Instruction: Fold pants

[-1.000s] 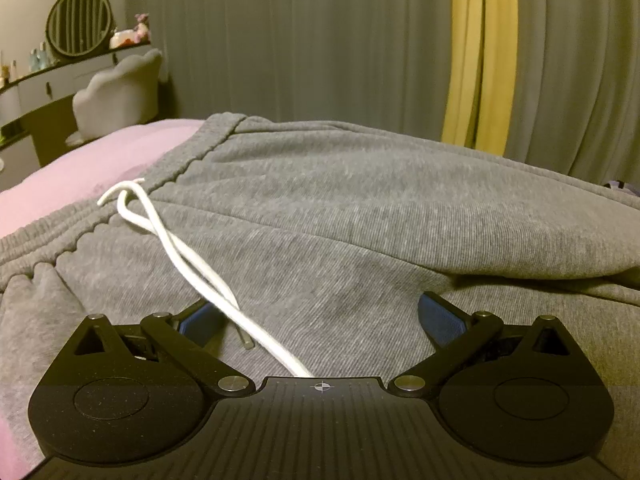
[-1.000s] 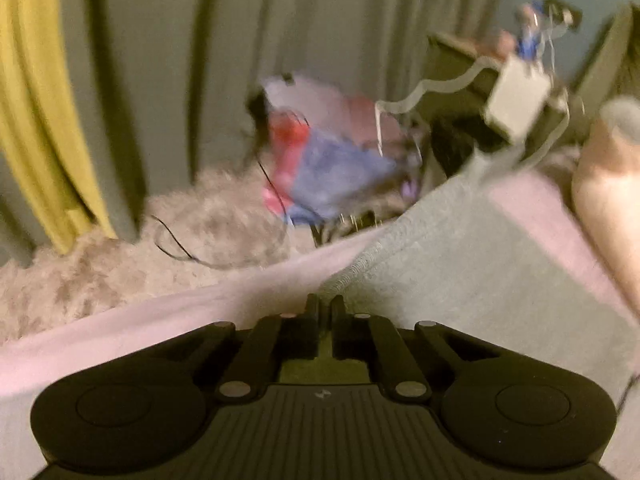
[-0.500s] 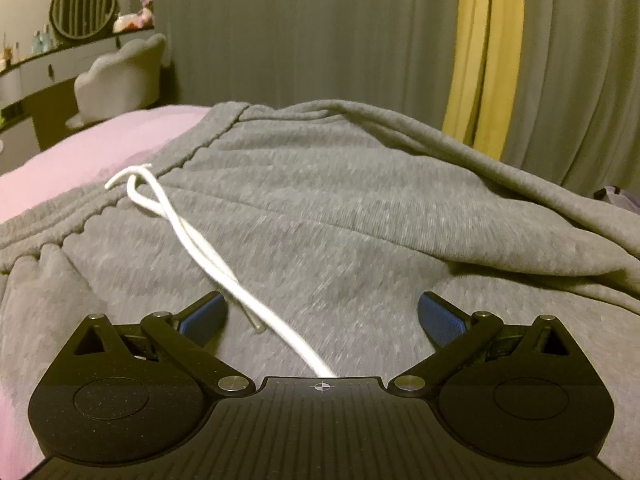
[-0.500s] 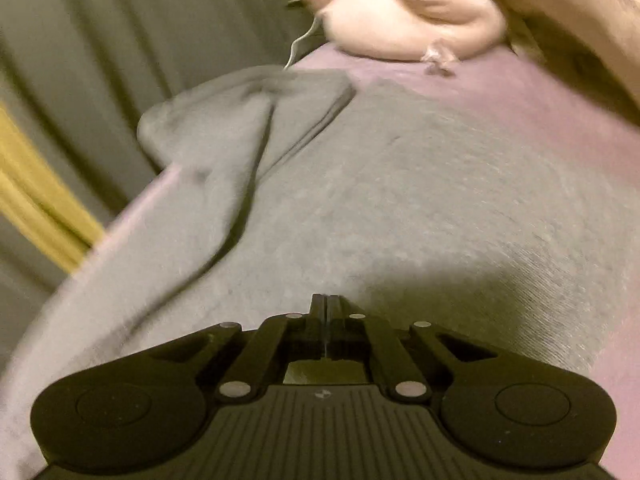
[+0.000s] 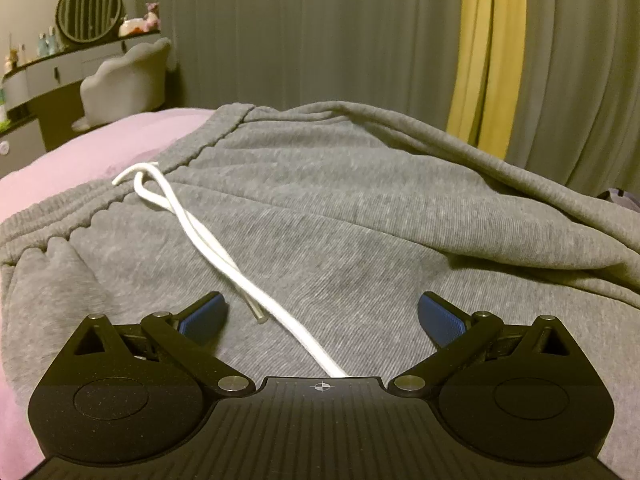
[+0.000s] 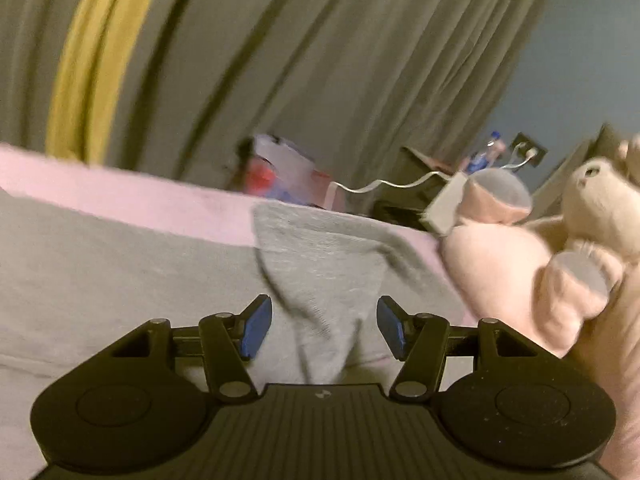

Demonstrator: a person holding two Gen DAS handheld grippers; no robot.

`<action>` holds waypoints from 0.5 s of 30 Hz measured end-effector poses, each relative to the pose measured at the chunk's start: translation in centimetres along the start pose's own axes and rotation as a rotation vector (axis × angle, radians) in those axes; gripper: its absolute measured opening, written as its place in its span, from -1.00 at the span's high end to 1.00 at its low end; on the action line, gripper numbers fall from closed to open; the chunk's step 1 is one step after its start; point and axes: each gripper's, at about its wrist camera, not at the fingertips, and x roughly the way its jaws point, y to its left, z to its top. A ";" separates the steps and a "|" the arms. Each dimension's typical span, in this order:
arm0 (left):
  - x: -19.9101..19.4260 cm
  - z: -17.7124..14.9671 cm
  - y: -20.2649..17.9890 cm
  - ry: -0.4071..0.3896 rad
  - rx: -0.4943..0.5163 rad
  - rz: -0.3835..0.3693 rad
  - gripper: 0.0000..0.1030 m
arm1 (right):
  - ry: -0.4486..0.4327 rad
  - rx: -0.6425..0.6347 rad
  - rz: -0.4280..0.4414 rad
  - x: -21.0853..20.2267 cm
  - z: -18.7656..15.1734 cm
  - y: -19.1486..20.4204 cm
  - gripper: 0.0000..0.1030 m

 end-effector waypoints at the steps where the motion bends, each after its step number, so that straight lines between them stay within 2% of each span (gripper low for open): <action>1: 0.0 0.0 0.0 -0.003 0.001 0.001 -1.00 | 0.011 -0.016 -0.026 0.4 -0.1 0.5 -0.14; 4: 0.1 -0.1 -0.2 -0.009 0.004 0.002 -1.00 | 0.048 -0.104 -0.045 2.6 -0.1 1.8 -0.06; 5: 0.1 -0.1 -0.2 -0.009 0.003 0.001 -1.00 | 0.042 -0.119 -0.042 2.9 -0.1 2.0 0.22; 6: 0.1 -0.1 -0.2 -0.009 0.003 0.001 -1.00 | 0.051 -0.116 -0.032 3.3 -0.2 1.8 0.74; 7: 0.1 -0.1 -0.2 -0.009 0.003 0.002 -1.00 | 0.078 -0.090 -0.021 3.3 -0.1 1.4 0.84; 8: 0.1 -0.1 -0.1 -0.009 0.003 0.002 -1.00 | 0.090 -0.036 -0.008 3.2 0.0 0.6 0.85; 11: 0.1 -0.1 -0.1 -0.010 0.003 0.001 -1.00 | 0.095 0.299 0.070 1.6 0.1 -4.9 0.88; 13: 0.1 -0.1 -0.1 -0.010 0.003 0.001 -1.00 | 0.046 0.563 0.130 -0.4 -1.1 -9.7 0.89; 15: 0.1 -0.1 -0.1 -0.010 0.003 0.001 -1.00 | -0.022 0.861 0.230 -2.8 -4.1 -14.3 0.89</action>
